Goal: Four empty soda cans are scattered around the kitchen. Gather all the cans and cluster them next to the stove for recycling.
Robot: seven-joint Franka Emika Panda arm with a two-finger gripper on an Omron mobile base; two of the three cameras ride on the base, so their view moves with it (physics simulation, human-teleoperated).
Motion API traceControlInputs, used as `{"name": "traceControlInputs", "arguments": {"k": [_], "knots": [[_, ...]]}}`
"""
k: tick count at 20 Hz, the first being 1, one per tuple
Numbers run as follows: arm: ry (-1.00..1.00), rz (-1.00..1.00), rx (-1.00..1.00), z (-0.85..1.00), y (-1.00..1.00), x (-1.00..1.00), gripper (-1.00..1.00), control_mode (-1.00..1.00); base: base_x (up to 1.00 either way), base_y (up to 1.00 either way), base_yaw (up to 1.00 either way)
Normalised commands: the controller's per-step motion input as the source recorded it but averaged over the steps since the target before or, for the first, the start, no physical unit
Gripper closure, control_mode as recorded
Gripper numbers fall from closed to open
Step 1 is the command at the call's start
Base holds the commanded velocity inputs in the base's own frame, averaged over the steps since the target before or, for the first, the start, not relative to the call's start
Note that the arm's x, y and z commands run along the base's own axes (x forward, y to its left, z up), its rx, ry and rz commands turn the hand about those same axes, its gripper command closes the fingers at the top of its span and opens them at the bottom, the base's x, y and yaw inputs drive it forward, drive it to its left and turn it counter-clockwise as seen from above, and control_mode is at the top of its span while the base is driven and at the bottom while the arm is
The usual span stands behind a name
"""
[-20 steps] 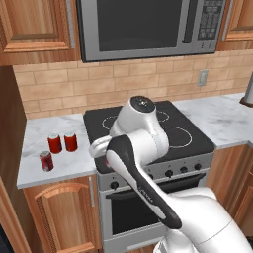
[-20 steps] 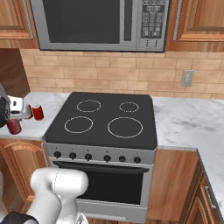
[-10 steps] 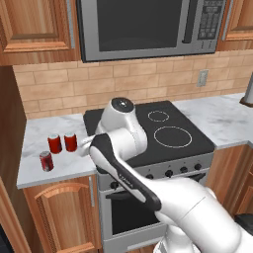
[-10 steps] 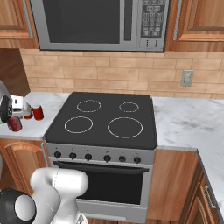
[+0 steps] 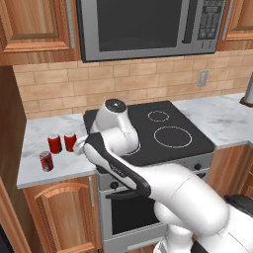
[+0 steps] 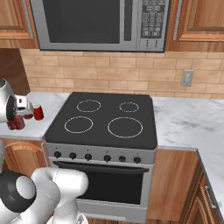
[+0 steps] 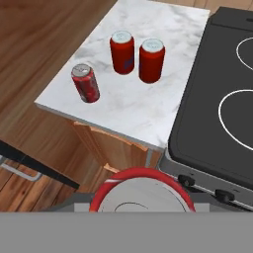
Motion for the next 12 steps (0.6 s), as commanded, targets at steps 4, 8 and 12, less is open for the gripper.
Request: {"name": "traceControlInputs", "arguments": {"k": [4,8,12], "knots": [[0.00,0.02,0.00,-0.17,0.15,0.29,1.00,-1.00,0.00,0.00,0.00],[0.00,0.02,0.00,-0.20,0.14,0.26,1.00,-1.00,0.00,0.00,0.00],[0.00,0.01,0.00,-0.20,0.15,0.22,1.00,-1.00,0.00,0.00,0.00]]}}
